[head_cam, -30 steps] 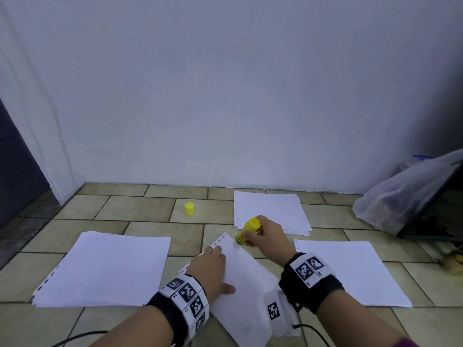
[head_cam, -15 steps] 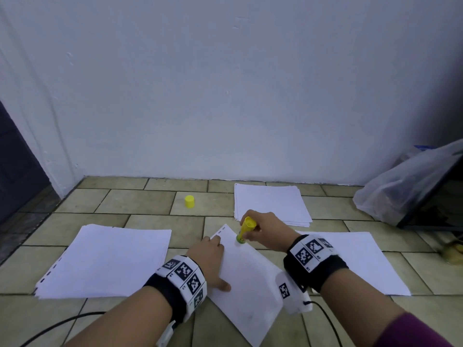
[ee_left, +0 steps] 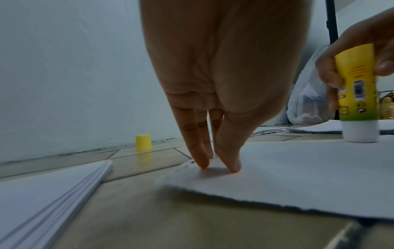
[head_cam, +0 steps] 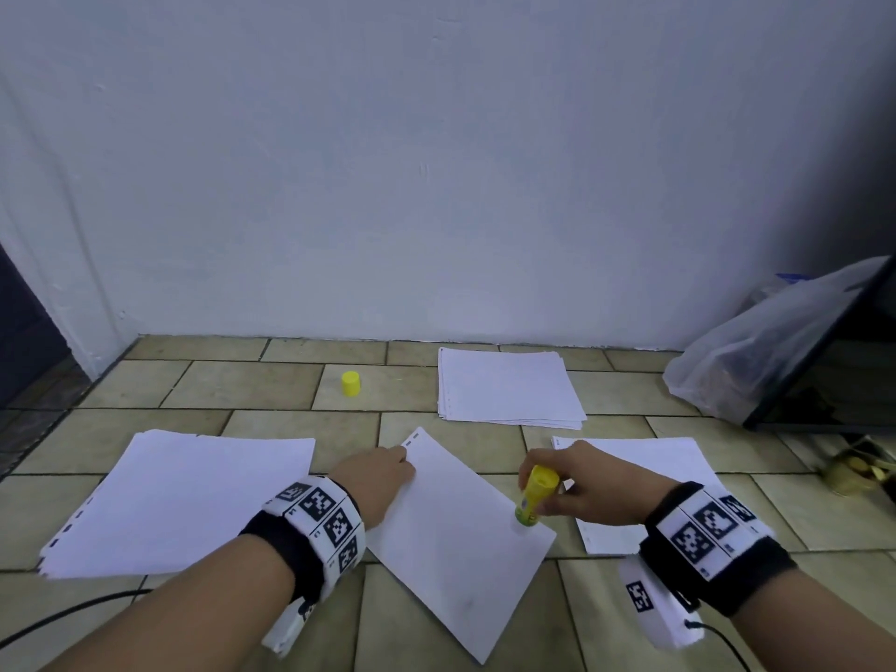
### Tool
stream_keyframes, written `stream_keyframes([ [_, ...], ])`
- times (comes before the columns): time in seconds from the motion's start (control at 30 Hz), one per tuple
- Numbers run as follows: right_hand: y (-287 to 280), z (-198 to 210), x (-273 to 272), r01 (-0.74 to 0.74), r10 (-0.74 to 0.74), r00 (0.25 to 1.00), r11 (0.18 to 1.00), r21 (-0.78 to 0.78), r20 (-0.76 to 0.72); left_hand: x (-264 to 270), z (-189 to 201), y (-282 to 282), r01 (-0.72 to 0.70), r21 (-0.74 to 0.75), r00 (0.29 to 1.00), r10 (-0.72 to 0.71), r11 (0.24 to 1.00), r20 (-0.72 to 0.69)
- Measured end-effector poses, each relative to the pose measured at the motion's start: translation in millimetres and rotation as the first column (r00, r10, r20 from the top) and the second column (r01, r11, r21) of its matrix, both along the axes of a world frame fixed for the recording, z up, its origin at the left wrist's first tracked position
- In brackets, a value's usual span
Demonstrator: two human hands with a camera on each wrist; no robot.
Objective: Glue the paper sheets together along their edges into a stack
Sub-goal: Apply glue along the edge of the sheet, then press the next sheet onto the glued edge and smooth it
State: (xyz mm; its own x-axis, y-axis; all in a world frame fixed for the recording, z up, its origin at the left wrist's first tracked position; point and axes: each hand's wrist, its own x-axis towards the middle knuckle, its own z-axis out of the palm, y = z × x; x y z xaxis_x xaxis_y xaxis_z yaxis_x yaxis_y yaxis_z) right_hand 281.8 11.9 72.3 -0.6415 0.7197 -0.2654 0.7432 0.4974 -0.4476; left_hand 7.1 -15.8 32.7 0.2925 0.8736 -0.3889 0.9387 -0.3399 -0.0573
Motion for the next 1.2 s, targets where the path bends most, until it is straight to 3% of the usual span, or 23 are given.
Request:
stream_keyframes([
  [0.27, 0.3, 9.3, 7.0, -0.035, 0.037, 0.996, 0.999, -0.029, 0.082, -5.0, -1.4, -0.5, -0.011, 0.015, 0.998, 0.010, 1.000, 0.054],
  [0.3, 1.7, 12.7, 7.2, -0.012, 0.013, 0.999, 0.999, -0.031, 0.043, -6.3, -1.3, -0.8, -0.021, 0.018, 0.998, 0.020, 1.000, 0.065],
  [0.37, 4.1, 20.7, 4.9, 0.112, -0.127, 0.972, 0.990, -0.085, -0.198, -9.6, 0.0, -1.5, -0.051, 0.021, 0.995, 0.049, 0.998, 0.084],
  [0.43, 5.8, 25.1, -1.8, 0.257, -0.343, 0.790, 0.938, -0.234, -0.507, -13.8, 2.8, -2.4, -0.071, 0.017, 0.993, 0.069, 0.997, 0.095],
  [0.5, 7.0, 23.8, -16.7, 0.300, -0.534, 0.545, 0.844, -0.445, -0.646, -18.1, 5.7, -3.5, -0.071, 0.017, 0.993, 0.069, 0.997, 0.096],
  [0.6, 9.5, 16.7, -45.0, 0.232, -0.797, 0.303, 0.593, -0.771, -0.522, -24.4, 4.6, -5.4, -0.070, 0.019, 0.996, 0.069, 0.997, 0.049],
  [0.67, 11.9, 7.5, -59.7, 0.118, -0.894, 0.261, 0.403, -0.908, -0.363, -27.6, 0.5, -5.9, -0.075, 0.020, 0.996, 0.075, 0.997, 0.039],
  [0.73, 16.7, -4.7, -73.7, -0.021, -0.910, 0.270, 0.320, -0.947, -0.314, -29.7, -1.6, -5.0, -0.079, 0.021, 0.996, 0.078, 0.997, 0.053],
  [0.8, 26.4, -14.1, -89.6, -0.046, -0.876, 0.298, 0.384, -0.922, -0.379, -29.9, -0.7, -3.2, -0.082, 0.011, 0.995, 0.082, 0.997, 0.063],
  [0.9, 41.6, -18.7, -118.2, 0.139, -0.799, 0.320, 0.572, -0.809, -0.509, -28.7, 3.0, -0.6, -0.064, -0.011, 0.997, 0.064, 0.998, 0.052],
  [0.97, 55.8, -25.4, -132.8, 0.352, -0.740, 0.405, 0.668, -0.656, -0.537, -29.9, 3.6, 1.1, -0.054, -0.023, 0.997, 0.055, 0.998, 0.049],
  [1.07, 73.7, -33.8, -150.4, 0.549, -0.657, 0.569, 0.751, -0.366, -0.496, -32.1, 3.0, 2.8, -0.054, -0.033, 0.997, 0.055, 0.998, 0.058],
  [1.2, 89.2, -33.2, -170.4, 0.580, -0.576, 0.688, 0.802, -0.142, -0.441, -31.1, 1.1, 5.2, -0.063, -0.032, 0.997, 0.064, 0.998, 0.051],
])
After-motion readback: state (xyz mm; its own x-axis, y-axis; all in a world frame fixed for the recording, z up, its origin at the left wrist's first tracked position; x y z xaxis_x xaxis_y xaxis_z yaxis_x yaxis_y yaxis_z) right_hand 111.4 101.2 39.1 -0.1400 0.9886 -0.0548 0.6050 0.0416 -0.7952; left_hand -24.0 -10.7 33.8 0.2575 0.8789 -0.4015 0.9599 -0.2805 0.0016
